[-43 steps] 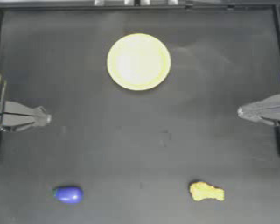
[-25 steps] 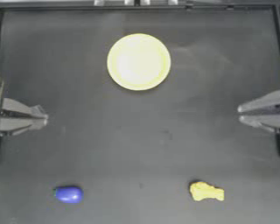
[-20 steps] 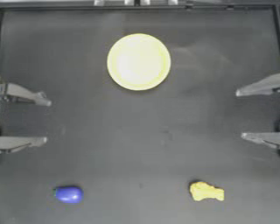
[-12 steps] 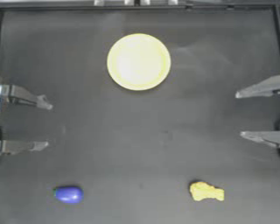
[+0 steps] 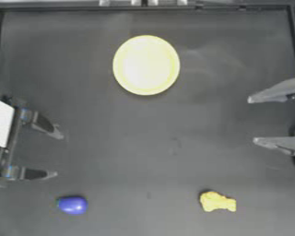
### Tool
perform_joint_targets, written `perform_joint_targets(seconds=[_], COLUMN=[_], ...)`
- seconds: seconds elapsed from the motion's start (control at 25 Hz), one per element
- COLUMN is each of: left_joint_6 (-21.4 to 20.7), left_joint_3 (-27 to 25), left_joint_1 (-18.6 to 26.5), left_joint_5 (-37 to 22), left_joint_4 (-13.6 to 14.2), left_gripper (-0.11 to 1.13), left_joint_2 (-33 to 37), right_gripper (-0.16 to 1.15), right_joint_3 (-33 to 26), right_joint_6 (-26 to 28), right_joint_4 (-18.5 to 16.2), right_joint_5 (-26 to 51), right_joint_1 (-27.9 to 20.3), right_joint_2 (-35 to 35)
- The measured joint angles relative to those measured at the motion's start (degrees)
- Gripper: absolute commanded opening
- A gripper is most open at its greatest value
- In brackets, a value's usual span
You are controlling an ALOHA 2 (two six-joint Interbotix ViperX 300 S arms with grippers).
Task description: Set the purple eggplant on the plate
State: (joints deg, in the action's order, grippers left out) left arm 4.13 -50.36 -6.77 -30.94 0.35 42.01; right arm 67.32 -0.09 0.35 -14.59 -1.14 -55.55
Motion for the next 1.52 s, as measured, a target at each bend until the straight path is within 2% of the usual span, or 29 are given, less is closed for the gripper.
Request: perform_joint_targets(seconds=[0.12, 0.28, 0.44, 0.56, 0.64, 0.84, 1.2, 1.52], left_joint_6=[3.43, 10.37, 22.15, 28.30, 30.76, 33.66, 34.01, 34.01], left_joint_3=[0.79, 2.11, 3.16, 3.25, 3.34, 3.96, 4.75, 4.75], left_joint_1=[-1.93, -5.71, -10.55, -13.01, -14.59, -17.05, -18.19, -18.19], left_joint_5=[-0.97, -2.90, -5.45, -5.62, -5.62, -5.10, -2.29, -0.26], left_joint_4=[1.49, 6.06, 14.15, 17.40, 17.93, 18.02, 17.14, 14.06], left_gripper=[1.03, 1.03, 1.03, 1.03, 1.03, 1.03, 1.03, 1.03], left_joint_2=[-3.08, -6.86, -10.37, -12.04, -13.27, -16.70, -22.94, -28.21], right_gripper=[0.99, 0.99, 0.99, 0.99, 0.99, 0.99, 0.99, 0.99], right_joint_3=[0.00, 0.00, 0.00, 0.00, 0.00, 0.18, 1.23, 1.23], right_joint_6=[0.09, 0.09, 0.09, 0.09, 0.09, 0.09, 0.09, 0.09], right_joint_4=[0.09, 0.09, 0.09, 0.09, 0.09, 0.09, 1.14, 1.14], right_joint_5=[0.00, 0.00, 0.00, 0.00, 0.00, 0.00, 0.09, 0.53], right_joint_1=[0.00, -0.09, -0.09, -0.26, -0.53, -0.70, -0.70, -0.70], right_joint_2=[0.00, -0.09, -0.09, -0.09, 0.00, -0.53, -1.93, -1.93])
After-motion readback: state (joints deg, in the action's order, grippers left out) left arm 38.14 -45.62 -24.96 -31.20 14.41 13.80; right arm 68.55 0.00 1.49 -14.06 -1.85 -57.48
